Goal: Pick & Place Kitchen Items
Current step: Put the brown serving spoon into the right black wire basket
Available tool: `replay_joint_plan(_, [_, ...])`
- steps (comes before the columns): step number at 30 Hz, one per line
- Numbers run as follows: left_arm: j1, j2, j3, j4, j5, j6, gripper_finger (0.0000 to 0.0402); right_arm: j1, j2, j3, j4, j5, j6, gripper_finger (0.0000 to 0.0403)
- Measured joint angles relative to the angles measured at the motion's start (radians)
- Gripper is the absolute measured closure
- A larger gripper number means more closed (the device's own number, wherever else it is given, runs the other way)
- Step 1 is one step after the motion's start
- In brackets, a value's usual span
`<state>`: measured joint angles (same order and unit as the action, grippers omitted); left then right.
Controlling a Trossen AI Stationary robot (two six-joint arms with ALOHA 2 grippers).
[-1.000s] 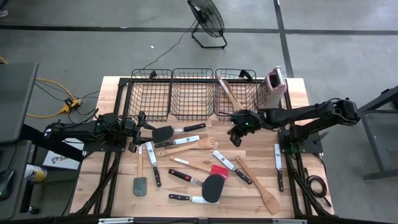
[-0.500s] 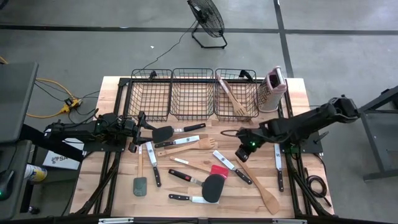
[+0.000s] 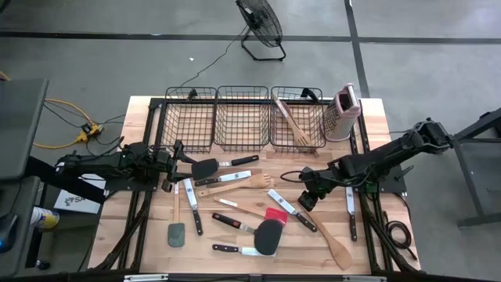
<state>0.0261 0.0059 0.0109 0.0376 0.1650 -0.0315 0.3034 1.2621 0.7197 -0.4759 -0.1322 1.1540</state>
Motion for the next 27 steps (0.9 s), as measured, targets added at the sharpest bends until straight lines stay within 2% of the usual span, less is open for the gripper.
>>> replay_joint_plan(7, [0.0,0.0,0.0,0.0,0.0,0.0,0.019,0.087,0.0,0.0,0.001,0.039,0.103,0.0263])
replay_joint_plan(16, [0.0,0.0,0.0,0.0,0.0,0.0,0.019,0.277,0.023,0.036,-0.004,0.143,0.267,0.0278])
replay_joint_plan(21, [0.0,0.0,0.0,0.0,0.0,0.0,0.019,0.384,0.116,0.093,-0.026,0.151,0.357,0.0278])
replay_joint_plan(27, [0.0,0.0,0.0,0.0,0.0,0.0,0.019,0.444,0.259,0.218,-0.189,0.106,0.42,0.0278])
